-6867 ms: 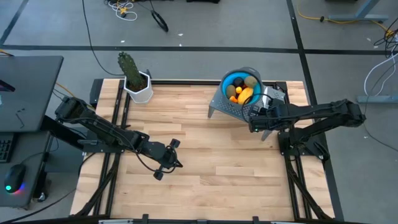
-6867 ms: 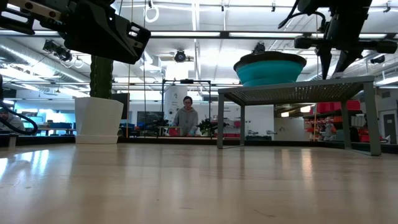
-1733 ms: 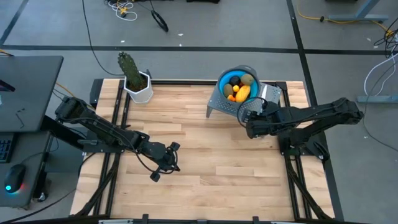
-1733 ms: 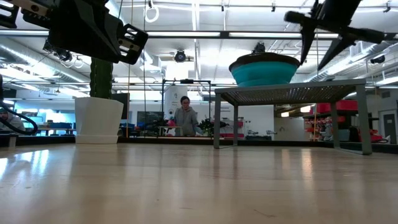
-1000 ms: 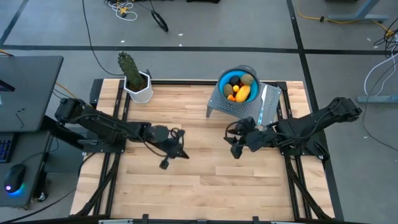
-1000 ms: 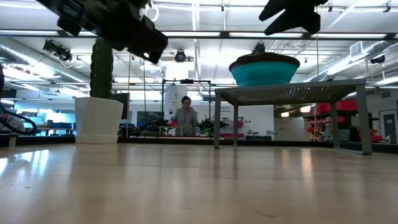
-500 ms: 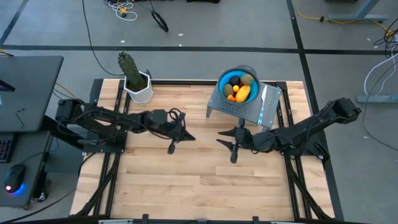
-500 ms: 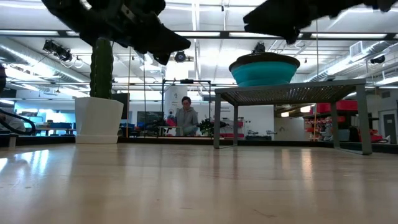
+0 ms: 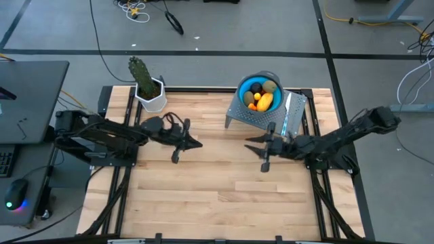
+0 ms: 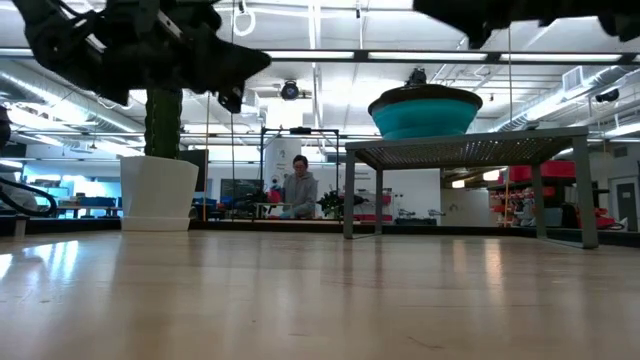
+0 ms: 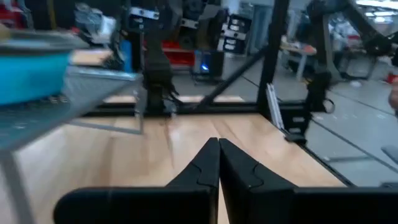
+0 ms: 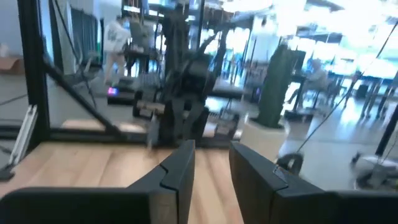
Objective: Pick & Place Fruit
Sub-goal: Return to Home Position
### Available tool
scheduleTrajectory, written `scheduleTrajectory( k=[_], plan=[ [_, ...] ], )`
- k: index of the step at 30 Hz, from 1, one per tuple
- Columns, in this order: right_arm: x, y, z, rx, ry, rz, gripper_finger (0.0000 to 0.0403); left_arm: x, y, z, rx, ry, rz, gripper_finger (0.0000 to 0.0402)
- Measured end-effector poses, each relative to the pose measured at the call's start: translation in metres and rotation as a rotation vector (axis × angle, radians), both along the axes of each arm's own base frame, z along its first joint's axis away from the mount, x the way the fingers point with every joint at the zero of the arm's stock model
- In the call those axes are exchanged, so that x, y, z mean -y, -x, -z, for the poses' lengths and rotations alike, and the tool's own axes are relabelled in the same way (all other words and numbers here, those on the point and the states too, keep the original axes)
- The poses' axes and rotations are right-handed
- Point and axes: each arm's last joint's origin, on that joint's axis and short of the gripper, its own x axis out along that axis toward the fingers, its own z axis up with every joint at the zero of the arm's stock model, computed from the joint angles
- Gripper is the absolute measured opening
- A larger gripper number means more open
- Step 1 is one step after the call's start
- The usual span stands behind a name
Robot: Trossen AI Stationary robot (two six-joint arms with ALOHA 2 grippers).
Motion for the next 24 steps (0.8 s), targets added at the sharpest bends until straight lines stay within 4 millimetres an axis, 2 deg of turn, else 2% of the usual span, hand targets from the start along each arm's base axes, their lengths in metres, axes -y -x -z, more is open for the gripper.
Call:
scheduleTrajectory(
  k=[4, 7, 16, 24],
  plan=[
    [0.008, 0.025, -0.022, 0.022, -0.017, -0.002, 0.0108, 0.001, 0.018, -0.011, 0.056, -0.001, -0.051, 0.0005],
    [0.013, 0.048, -0.030, -0.008, -0.075, -0.016, 0.0108, 0.004, 0.038, -0.020, 0.092, 0.020, -0.100, 0.0006],
    [0.024, 0.099, -0.026, -0.164, -0.109, -0.056, 0.0108, 0.029, 0.087, -0.031, 0.144, -0.032, -0.239, 0.0006],
    [0.037, 0.127, -0.029, -0.081, -0.069, 0.039, 0.0108, 0.037, 0.103, -0.026, 0.052, -0.050, -0.280, 0.0004]
  ],
)
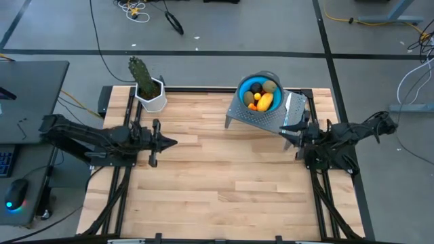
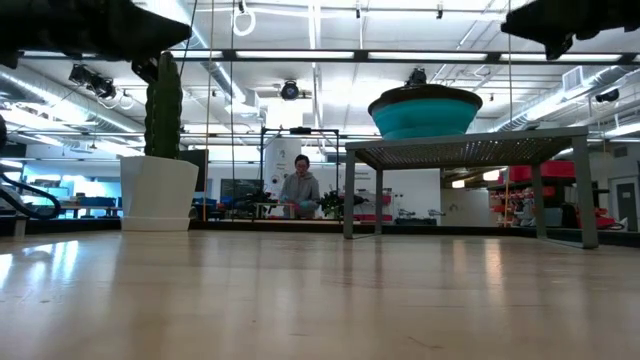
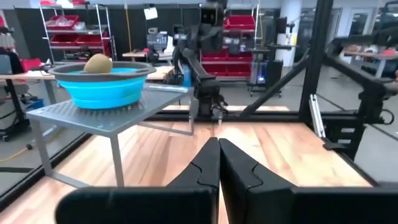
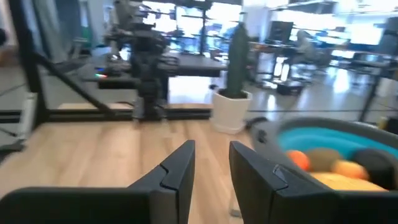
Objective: Pick & Place Fruit
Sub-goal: Return to Home Position
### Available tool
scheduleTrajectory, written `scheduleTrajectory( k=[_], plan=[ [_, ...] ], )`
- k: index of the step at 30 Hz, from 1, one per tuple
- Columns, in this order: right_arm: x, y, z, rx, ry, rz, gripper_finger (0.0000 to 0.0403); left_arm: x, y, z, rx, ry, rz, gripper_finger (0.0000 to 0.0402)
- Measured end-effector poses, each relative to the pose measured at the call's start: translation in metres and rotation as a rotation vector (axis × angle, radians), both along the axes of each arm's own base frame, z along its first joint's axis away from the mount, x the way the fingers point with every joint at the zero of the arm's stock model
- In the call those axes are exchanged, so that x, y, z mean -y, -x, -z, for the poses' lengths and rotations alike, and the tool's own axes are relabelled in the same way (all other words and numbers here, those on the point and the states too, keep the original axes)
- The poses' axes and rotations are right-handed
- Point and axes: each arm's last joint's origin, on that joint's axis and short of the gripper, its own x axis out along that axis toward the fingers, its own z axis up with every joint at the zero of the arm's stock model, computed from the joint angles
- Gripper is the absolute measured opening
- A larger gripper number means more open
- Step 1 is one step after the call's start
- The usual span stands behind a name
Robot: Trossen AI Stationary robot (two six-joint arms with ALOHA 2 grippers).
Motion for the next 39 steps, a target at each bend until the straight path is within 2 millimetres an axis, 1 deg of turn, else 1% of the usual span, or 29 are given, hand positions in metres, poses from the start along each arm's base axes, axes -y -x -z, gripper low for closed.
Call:
scheduleTrajectory(
  k=[4, 9, 14, 17, 19, 22, 28, 30, 35, 39],
  plan=[
    [0.005, 0.011, 0.006, 0.018, 0.006, 0.038, 0.0108, 0.005, 0.001, -0.001, 0.012, 0.019, 0.015, 0.0007],
    [0.012, 0.027, 0.005, 0.080, -0.008, 0.038, 0.0108, 0.012, 0.003, -0.001, 0.012, 0.020, 0.065, 0.0004],
    [0.018, 0.042, 0.008, 0.107, -0.034, 0.039, 0.0108, 0.016, 0.006, -0.002, 0.017, 0.005, -0.008, 0.0004],
    [0.021, 0.048, 0.006, 0.150, -0.055, 0.061, 0.0108, 0.016, 0.011, -0.006, 0.047, 0.011, -0.029, 0.0004],
    [0.022, 0.048, 0.007, 0.143, -0.054, 0.099, 0.0108, 0.015, 0.017, -0.009, 0.074, 0.009, -0.017, 0.0006],
    [0.021, 0.045, 0.011, 0.143, -0.050, 0.111, 0.0108, 0.013, 0.025, -0.012, 0.101, 0.016, -0.007, 0.0006],
    [0.018, 0.040, 0.020, 0.128, -0.031, 0.090, 0.0108, 0.008, 0.037, -0.010, 0.117, 0.035, -0.002, 0.0006],
    [0.017, 0.038, 0.022, 0.131, -0.032, 0.082, 0.0108, 0.007, 0.039, -0.001, 0.138, 0.037, -0.013, 0.0008],
    [0.014, 0.036, 0.025, 0.131, -0.018, -0.030, 0.0108, 0.006, 0.042, 0.030, 0.186, 0.033, -0.040, 0.0004],
    [0.010, 0.035, 0.025, 0.138, 0.003, -0.130, 0.0108, 0.003, 0.045, 0.030, 0.208, 0.017, -0.063, 0.0006]
  ],
)
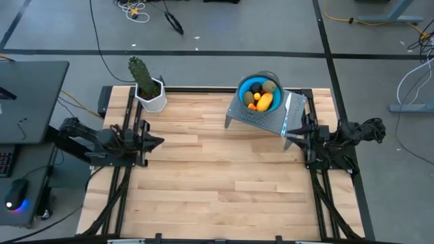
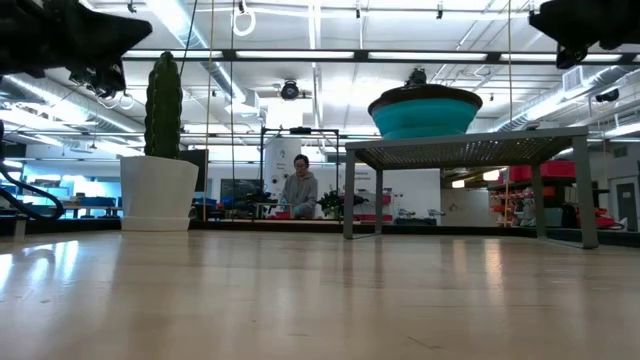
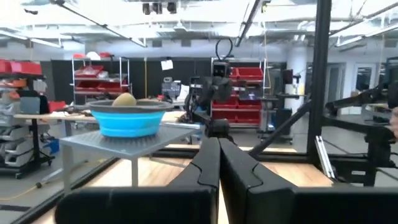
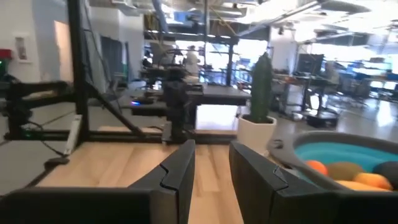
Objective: Pick & Place Fruit
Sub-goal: Return to Home Position
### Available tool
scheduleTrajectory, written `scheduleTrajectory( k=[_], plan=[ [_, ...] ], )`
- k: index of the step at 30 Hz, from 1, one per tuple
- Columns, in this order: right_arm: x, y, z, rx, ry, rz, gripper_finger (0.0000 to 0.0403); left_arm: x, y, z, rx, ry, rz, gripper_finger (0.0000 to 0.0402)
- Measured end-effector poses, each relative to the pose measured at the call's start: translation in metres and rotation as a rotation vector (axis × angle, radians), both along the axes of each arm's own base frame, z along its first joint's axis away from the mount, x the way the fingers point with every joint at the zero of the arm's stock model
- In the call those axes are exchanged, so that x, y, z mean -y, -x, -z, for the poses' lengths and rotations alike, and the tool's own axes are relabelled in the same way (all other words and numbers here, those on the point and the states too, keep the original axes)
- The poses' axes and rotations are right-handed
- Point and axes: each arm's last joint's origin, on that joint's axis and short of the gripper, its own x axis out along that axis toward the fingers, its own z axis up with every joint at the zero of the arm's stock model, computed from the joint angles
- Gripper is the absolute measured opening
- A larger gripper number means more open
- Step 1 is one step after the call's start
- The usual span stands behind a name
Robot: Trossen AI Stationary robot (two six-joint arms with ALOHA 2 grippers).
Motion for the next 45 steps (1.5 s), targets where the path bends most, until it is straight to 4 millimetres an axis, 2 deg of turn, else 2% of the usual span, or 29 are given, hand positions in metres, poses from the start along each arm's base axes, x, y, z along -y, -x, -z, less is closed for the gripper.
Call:
scheduleTrajectory(
  k=[5, 10, 23, 28, 35, 45],
  plan=[
    [-0.003, -0.006, 0.011, 0.005, 0.018, -0.013, 0.0108, -0.001, 0.000, -0.002, 0.029, -0.043, 0.040, 0.0004],
    [-0.005, -0.013, 0.023, 0.020, 0.018, -0.013, 0.0108, -0.007, -0.001, -0.001, 0.022, -0.069, -0.006, 0.0004],
    [-0.011, -0.027, 0.065, -0.003, 0.039, -0.033, 0.0108, -0.018, -0.004, 0.001, 0.012, -0.089, 0.069, 0.0003],
    [-0.009, -0.028, 0.068, -0.026, 0.033, -0.025, 0.0108, -0.022, -0.005, 0.002, 0.008, -0.091, 0.094, 0.0006],
    [-0.008, -0.029, 0.074, -0.081, 0.015, -0.055, 0.0108, -0.026, -0.005, 0.002, -0.002, -0.084, -0.027, 0.0009],
    [-0.004, -0.032, 0.076, -0.071, 0.010, -0.023, 0.0108, -0.026, -0.005, 0.002, 0.000, -0.078, -0.026, 0.0017]
  ],
)
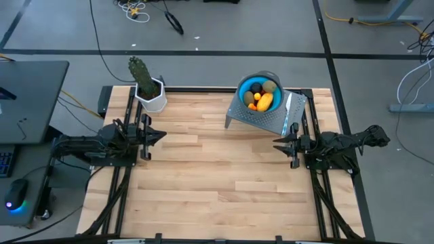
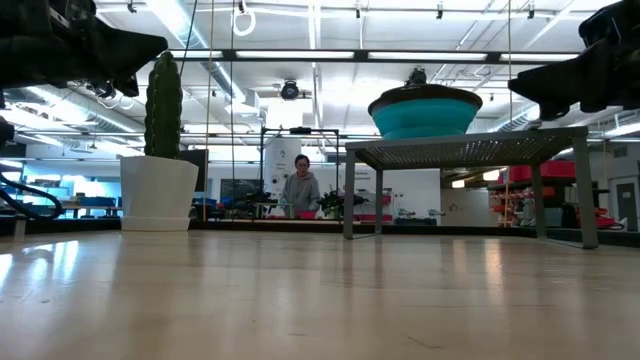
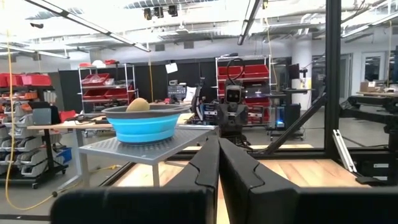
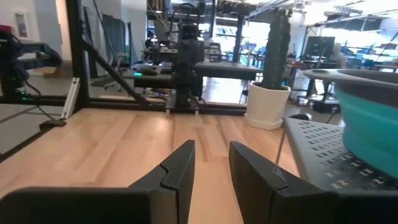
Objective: Pick & Place Fruit
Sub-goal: Return to Home Position
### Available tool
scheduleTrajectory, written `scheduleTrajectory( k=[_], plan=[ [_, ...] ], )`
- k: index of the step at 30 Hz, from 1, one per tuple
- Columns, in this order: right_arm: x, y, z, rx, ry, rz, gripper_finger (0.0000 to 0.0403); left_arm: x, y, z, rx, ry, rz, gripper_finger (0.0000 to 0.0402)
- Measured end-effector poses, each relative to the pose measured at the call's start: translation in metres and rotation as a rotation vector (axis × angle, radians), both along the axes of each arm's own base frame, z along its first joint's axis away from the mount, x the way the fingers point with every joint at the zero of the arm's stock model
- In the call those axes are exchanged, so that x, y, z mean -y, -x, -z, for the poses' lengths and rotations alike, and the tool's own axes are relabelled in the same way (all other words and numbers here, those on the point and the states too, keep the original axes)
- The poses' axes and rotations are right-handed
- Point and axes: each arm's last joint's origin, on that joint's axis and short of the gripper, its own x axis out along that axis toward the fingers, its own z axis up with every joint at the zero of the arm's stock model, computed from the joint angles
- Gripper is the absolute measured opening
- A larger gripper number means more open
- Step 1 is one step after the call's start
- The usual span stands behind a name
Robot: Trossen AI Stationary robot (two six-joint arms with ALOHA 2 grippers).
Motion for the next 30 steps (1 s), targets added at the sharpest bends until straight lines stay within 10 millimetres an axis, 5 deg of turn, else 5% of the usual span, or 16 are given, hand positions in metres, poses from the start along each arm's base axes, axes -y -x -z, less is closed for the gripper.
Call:
scheduleTrajectory(
  k=[30],
  plan=[
    [0.0072, -0.0001, -0.0008, 0.003, 0.030, 0.151, 0.0108, 0.0000, 0.0000, 0.0002, -0.014, -0.110, -0.030, 0.0016]
  ],
)
